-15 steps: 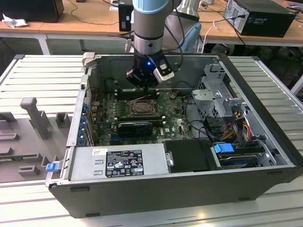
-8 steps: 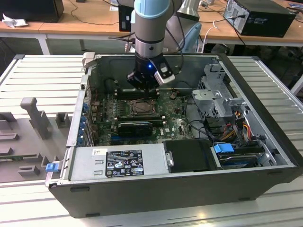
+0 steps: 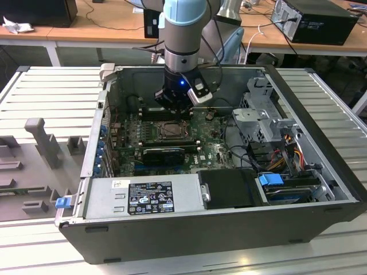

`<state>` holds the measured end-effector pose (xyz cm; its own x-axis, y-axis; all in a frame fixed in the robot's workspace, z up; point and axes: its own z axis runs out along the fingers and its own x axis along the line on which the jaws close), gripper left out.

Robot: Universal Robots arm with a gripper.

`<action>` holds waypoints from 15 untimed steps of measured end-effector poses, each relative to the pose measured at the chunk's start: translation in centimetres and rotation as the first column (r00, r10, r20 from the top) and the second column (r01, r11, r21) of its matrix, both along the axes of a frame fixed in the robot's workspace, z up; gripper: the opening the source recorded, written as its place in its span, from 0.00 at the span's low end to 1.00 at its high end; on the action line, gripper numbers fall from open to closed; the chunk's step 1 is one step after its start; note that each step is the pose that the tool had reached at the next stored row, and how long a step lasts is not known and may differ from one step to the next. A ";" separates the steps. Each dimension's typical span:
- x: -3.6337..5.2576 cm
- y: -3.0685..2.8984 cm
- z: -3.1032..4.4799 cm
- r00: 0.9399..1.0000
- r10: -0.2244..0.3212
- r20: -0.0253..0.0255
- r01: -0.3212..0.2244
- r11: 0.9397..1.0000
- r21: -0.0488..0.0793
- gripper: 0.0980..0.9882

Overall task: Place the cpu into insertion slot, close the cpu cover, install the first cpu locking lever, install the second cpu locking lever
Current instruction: 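Install the first cpu locking lever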

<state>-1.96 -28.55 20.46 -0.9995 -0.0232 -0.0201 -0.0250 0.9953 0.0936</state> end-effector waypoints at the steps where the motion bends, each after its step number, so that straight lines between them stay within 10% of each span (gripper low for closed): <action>1: 0.00 0.00 -0.01 1.000 0.000 0.000 0.000 1.000 -0.001 0.01; 15: 0.03 -0.01 -0.35 1.000 0.000 0.000 0.000 1.000 -0.014 0.01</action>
<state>-1.94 -28.55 20.11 -0.9995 -0.0232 -0.0196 -0.0247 0.9965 0.0795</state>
